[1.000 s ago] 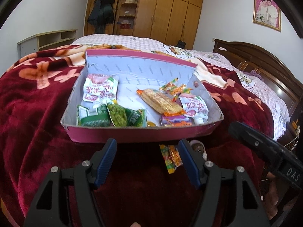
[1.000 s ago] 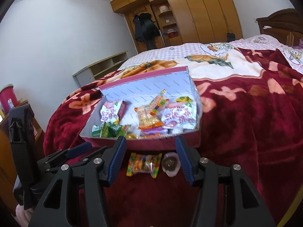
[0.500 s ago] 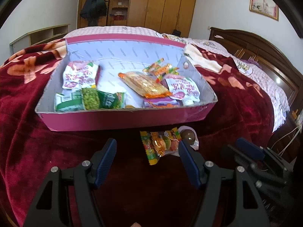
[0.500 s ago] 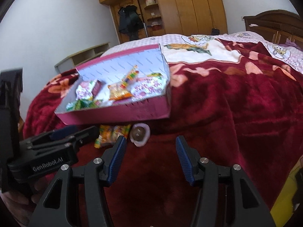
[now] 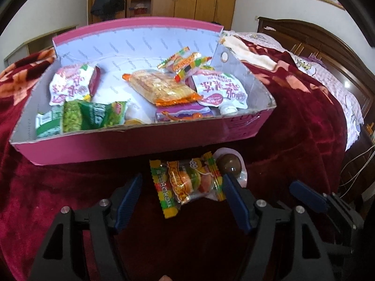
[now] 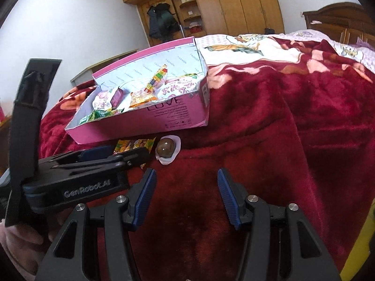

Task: Organize snacks
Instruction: 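Grasp the striped burger-gummy packet with the left tool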

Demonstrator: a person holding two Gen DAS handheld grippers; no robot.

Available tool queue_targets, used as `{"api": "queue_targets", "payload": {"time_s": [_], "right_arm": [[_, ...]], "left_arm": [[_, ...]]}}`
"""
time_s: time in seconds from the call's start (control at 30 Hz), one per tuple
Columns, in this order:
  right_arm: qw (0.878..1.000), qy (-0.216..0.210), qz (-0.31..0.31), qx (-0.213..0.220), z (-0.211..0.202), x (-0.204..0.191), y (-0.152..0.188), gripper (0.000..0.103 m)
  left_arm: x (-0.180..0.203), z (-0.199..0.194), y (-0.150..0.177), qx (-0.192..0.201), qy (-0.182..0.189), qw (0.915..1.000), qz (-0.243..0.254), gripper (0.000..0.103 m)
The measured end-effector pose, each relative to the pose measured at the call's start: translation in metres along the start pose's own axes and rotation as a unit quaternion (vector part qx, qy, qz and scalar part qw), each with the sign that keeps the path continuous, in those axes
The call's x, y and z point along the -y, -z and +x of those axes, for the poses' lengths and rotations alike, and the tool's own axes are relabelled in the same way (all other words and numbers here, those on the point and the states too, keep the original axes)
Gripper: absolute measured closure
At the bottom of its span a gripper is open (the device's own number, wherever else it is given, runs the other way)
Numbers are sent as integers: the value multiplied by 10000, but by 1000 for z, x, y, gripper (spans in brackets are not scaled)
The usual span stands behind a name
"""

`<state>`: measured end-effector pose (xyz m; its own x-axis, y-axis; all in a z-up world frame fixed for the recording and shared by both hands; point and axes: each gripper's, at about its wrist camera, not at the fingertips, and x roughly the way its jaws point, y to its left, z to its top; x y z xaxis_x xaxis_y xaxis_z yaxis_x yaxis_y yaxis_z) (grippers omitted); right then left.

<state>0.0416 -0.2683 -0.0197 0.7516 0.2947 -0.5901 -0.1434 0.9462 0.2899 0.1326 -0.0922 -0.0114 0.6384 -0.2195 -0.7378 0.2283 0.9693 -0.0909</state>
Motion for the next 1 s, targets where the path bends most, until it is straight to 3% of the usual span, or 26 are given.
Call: {"api": "queue_targets", "payload": {"time_s": [0.37, 0.43, 0.6, 1.0], "right_arm": [[10000, -39, -6, -4, 4, 0, 4, 47], [10000, -62, 33, -2, 5, 0, 4, 47], [10000, -58, 43, -1, 4, 0, 3, 47], [10000, 73, -21, 21, 0, -5, 1, 47]], "left_arm": [[2, 12, 2, -22, -189, 9998, -38, 29], [1, 10, 3, -7, -160, 9999, -49, 33], [2, 3, 6, 79, -92, 9999, 103, 61], [-17, -21, 12, 274, 36, 9996, -49, 63]]}}
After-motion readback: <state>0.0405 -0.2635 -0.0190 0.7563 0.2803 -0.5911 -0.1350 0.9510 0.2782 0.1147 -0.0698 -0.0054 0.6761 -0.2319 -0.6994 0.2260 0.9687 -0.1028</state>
